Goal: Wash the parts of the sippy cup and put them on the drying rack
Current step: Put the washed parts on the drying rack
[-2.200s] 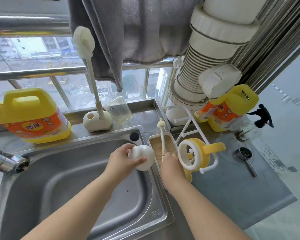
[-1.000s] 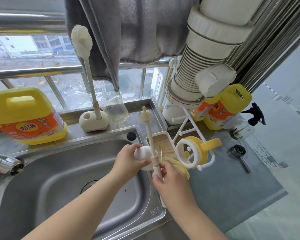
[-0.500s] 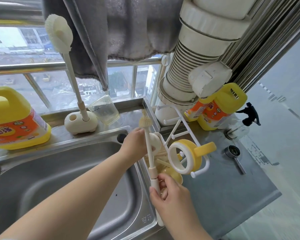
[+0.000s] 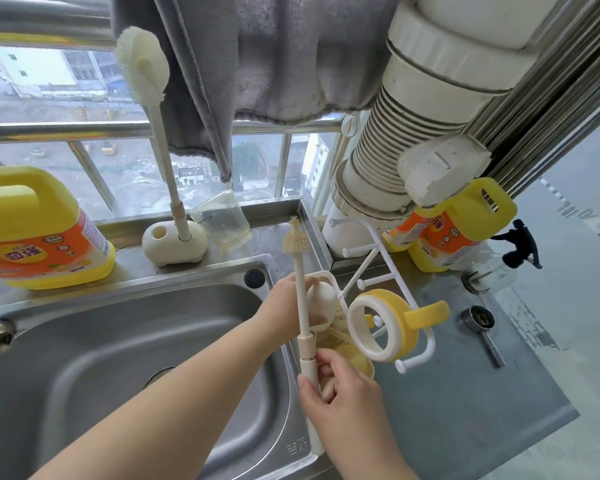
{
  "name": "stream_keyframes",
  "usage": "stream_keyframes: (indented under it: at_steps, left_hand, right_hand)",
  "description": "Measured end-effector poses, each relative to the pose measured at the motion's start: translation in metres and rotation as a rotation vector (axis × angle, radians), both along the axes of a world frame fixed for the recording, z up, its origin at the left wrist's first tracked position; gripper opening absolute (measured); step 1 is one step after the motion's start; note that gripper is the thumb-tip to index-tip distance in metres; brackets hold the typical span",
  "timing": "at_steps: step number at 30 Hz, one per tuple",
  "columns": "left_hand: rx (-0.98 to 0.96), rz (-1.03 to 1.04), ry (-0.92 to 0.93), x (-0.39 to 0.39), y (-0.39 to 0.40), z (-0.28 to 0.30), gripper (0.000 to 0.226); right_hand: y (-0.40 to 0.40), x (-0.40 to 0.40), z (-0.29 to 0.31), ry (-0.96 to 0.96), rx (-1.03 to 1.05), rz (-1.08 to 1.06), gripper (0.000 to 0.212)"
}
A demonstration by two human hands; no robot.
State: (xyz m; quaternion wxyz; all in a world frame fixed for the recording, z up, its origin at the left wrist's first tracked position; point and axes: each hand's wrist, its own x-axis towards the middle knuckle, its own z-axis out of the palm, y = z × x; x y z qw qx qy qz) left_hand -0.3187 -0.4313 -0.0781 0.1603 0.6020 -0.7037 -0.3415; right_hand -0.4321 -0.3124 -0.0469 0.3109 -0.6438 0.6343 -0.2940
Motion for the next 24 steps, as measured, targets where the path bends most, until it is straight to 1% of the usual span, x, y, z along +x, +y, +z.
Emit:
stream_keyframes:
  at_steps: [2,4,7,10,11,13,14,16,18,20,24]
  left_hand:
    - [0.01,0.091,0.085,0.017,0.011,0.0,0.061]
    - [0.015,0.214,0.137,0.041,0.027,-0.003,0.05]
    - [-0.001,0.371,0.146,0.083,0.056,-0.006,0.032]
    - [-0.016,0.502,0.165,0.126,0.092,-0.002,0.017]
    - [-0.016,0.535,0.161,0.14,0.105,-0.001,0.017]
    - [-0.016,0.594,0.136,0.167,0.129,0.0,0.028]
    - [-0.019,0.625,0.118,0.18,0.14,0.001,0.028]
    - [-0.032,0.692,0.095,0.205,0.16,0.005,0.02]
    - [-0.036,0.762,0.092,0.226,0.174,0.008,0.019]
    - [-0.033,0.805,0.095,0.241,0.183,0.01,0.024]
    - [-0.035,0.803,0.134,0.251,0.189,0.012,0.029]
  right_hand:
    - [-0.003,0.006,0.001,0.021,0.036,0.03,0.033]
    - [-0.008,0.017,0.001,0.029,0.057,0.069,0.02]
    - [-0.016,0.04,-0.001,0.033,0.134,0.145,0.026]
    - [-0.019,0.075,-0.004,0.041,0.253,0.214,0.018]
    - [-0.019,0.088,-0.005,0.04,0.28,0.248,0.013]
    - [-0.019,0.116,-0.006,0.052,0.317,0.317,0.009]
    - [-0.02,0.129,-0.006,0.062,0.327,0.352,0.01]
    - [-0.022,0.153,-0.005,0.079,0.339,0.408,0.011]
    - [-0.027,0.17,-0.001,0.084,0.333,0.424,0.012]
    - [-0.039,0.181,0.008,0.072,0.281,0.418,0.015]
    - [-0.084,0.203,0.04,0.051,0.076,0.413,0.012]
